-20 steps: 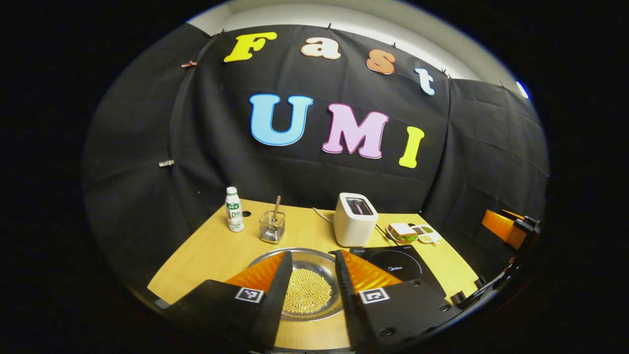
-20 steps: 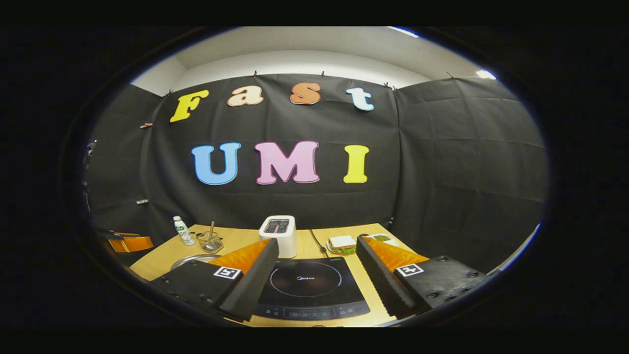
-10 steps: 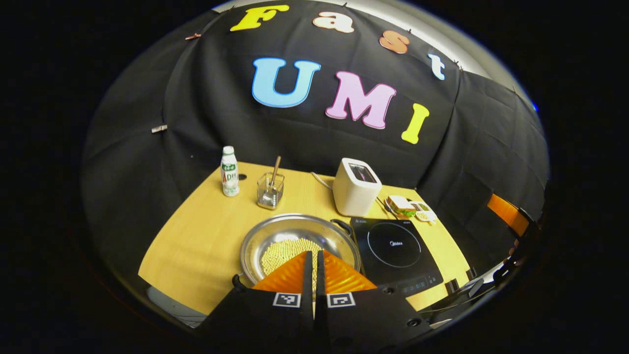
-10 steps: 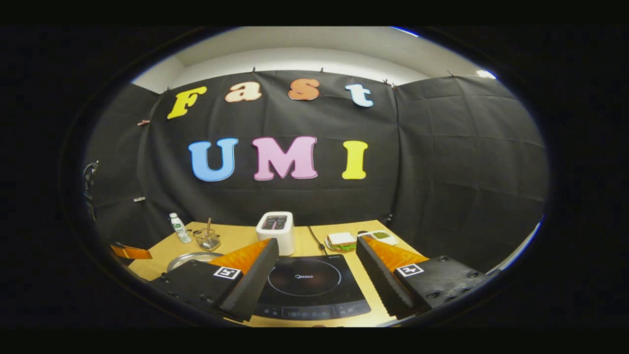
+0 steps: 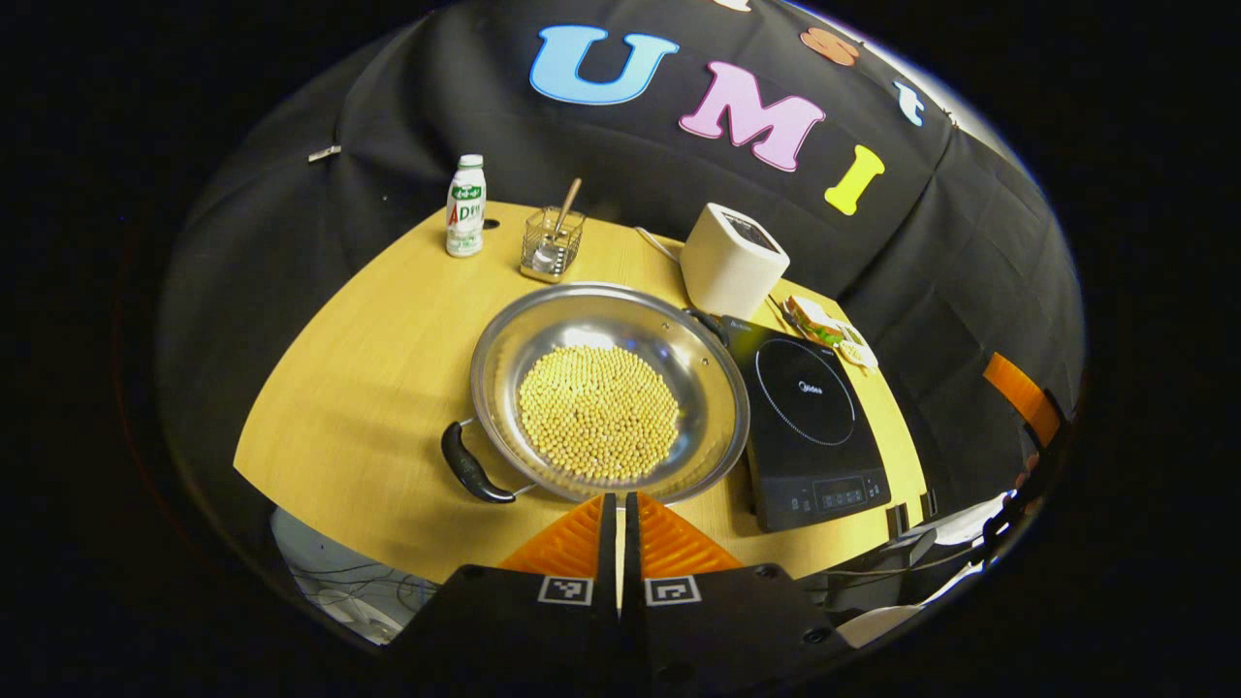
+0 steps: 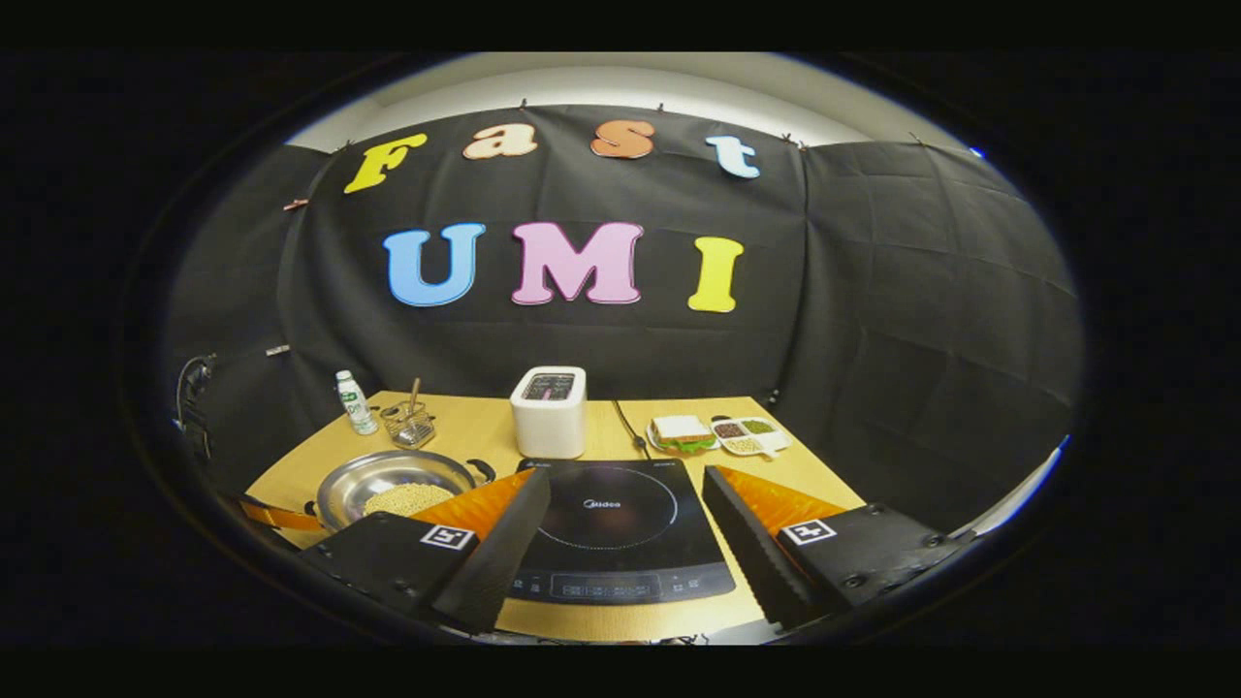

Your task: First push the handle of the pot to place it horizontally, then grasp the pot with both hands and set it on the induction cooktop.

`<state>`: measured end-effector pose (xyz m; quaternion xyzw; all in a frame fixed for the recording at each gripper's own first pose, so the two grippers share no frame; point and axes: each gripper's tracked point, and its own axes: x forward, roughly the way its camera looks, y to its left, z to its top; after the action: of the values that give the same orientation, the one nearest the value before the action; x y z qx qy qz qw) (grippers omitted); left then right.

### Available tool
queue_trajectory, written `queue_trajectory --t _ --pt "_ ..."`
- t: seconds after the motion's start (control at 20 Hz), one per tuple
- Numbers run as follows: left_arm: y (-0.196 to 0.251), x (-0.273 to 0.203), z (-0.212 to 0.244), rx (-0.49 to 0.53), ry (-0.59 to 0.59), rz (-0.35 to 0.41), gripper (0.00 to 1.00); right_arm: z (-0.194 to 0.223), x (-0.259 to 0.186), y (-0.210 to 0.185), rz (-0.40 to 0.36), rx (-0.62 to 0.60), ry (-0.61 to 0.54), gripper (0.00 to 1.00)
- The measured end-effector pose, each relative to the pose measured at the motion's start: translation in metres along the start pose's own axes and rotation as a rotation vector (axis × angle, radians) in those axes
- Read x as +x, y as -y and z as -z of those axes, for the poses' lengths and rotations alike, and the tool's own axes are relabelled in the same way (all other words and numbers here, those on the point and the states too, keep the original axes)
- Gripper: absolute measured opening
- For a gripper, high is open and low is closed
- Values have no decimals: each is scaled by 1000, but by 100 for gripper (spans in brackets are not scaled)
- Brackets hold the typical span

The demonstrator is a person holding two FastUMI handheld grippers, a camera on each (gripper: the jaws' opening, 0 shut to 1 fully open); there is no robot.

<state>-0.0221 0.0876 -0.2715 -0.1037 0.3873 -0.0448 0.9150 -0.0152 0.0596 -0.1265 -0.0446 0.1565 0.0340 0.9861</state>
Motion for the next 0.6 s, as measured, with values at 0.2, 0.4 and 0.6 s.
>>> queue_trajectory --t 0.2,0.4,0.6 --pt "-18 16 16 59 -67 -10 5 6 -1 -10 -19 -16 -15 100" --pt "-36 32 24 98 -124 -59 5 16 -2 -18 -45 9 -43 100" --pt "-49 46 28 101 -163 -95 5 25 -2 -16 -39 13 -64 100"
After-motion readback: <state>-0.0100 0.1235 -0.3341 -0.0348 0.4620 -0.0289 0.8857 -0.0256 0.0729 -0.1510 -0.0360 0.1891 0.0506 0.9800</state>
